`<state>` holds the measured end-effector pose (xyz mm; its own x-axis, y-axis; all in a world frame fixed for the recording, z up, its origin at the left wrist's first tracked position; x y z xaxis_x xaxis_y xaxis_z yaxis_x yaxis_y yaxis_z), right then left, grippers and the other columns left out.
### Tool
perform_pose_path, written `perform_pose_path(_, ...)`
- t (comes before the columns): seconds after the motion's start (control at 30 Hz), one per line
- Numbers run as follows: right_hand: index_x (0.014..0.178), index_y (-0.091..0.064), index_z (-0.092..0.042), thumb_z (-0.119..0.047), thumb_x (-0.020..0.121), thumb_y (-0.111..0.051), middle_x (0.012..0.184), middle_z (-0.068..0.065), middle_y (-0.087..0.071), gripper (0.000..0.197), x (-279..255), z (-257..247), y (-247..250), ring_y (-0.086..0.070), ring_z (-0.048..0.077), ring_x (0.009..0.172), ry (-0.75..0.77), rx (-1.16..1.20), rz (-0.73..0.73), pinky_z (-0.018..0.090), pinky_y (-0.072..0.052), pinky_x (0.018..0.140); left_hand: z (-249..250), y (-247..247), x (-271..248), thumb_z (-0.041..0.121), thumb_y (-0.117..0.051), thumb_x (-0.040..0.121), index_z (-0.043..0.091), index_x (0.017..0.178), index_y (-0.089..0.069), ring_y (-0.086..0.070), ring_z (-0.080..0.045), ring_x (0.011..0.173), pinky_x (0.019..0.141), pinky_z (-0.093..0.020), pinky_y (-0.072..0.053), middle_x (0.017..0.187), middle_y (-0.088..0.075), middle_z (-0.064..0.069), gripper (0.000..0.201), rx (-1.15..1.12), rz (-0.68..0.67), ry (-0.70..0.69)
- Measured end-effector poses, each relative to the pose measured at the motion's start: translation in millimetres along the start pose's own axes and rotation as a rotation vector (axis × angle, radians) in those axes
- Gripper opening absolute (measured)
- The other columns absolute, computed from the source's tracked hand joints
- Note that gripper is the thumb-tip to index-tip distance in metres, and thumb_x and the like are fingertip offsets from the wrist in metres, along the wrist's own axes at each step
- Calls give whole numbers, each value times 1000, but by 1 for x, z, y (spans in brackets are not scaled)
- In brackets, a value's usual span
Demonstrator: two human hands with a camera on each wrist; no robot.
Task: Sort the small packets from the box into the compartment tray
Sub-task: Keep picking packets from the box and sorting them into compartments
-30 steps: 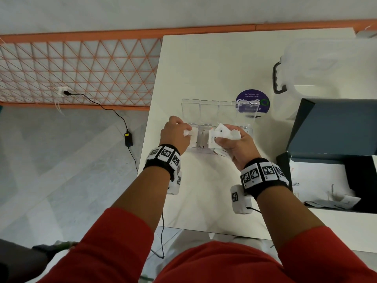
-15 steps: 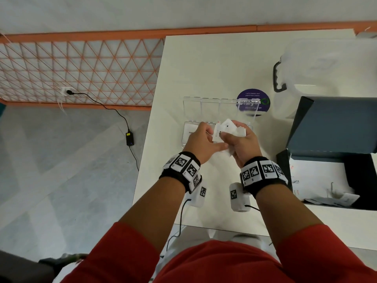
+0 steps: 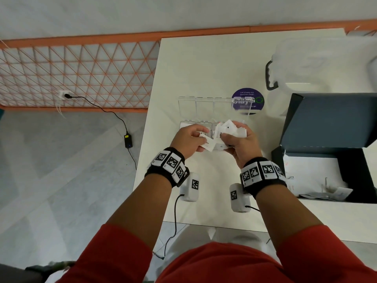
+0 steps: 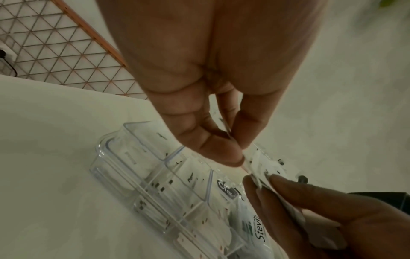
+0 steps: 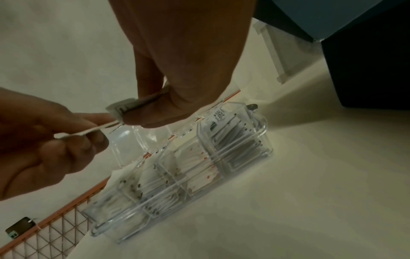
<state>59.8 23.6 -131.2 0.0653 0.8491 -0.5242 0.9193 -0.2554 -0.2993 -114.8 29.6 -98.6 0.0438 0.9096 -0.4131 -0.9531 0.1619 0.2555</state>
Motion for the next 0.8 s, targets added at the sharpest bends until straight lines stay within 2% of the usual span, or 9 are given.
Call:
perform_pose_path(0.13,119,-63,-12,15,79,-68,119,17,-67,48,2,1,1,-68,35,100,-2,16,2,43,-60,71,1,3,4,-2,-68,77,16,73,-65,-68,-20,77,59,-27,-57,78,-65,-3,18,-25,121,33)
perform_pose_path(0.17,116,-64,-14,15,79,-68,117,16,-67,47,2,1,2,-68,34,100,2,21,4,41,-60,70,1,4,6,1,-72,75,16,70,-63,-68,-18,76,61,-27,-58,77,-67,-1,18,-10,164,34)
perform_pose_path(0.27,108,-65,-19,14,79,-68,111,11,-68,45,3,-1,7,-68,30,96,15,24,7,39,-60,67,-1,9,9,11,-78,71,22,66,-63,-64,-7,67,60,-17,-51,71,-68,6,20,59,271,8)
perform_pose_path(0.4,104,-65,-23,13,79,-68,101,3,-71,45,4,-4,11,-70,24,89,15,21,15,34,-59,62,-3,9,12,8,-74,74,20,71,-63,-63,-14,67,66,-23,-54,75,-68,0,17,81,331,6)
perform_pose_path(0.5,107,-64,-23,12,79,-69,106,5,-69,45,5,-7,12,-68,27,93,18,4,14,32,-58,61,-3,7,14,5,-69,78,20,77,-68,-63,-8,69,61,-7,-47,80,-68,4,14,156,333,-24)
perform_pose_path(0.57,108,-64,-22,11,79,-69,105,5,-69,45,6,-9,13,-68,27,93,21,-10,18,33,-58,62,-3,6,15,4,-66,82,17,83,-72,-62,-3,69,59,-2,-43,84,-68,4,15,225,321,-42)
perform_pose_path(0.67,109,-64,-23,11,80,-68,102,3,-69,44,8,-12,13,-68,26,91,25,-26,28,38,-60,66,-5,2,20,5,-63,85,13,92,-75,-64,-11,81,76,-13,-47,94,-71,-1,16,323,298,-48)
perform_pose_path(0.8,114,-63,-19,10,80,-69,106,6,-68,45,8,-13,11,-68,27,92,21,-38,26,42,-61,72,-9,-5,27,10,-63,87,15,100,-74,-64,-12,87,78,-14,-44,98,-71,-1,18,431,271,-48)
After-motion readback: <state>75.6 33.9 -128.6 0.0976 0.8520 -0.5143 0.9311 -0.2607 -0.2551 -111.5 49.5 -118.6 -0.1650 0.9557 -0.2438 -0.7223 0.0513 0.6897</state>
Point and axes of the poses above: each hand's wrist, its own x-axis towards the middle knuckle, its own y-axis out of the back of the hand, z = x × y, the point moved 2 cm from there along x, towards the middle knuckle
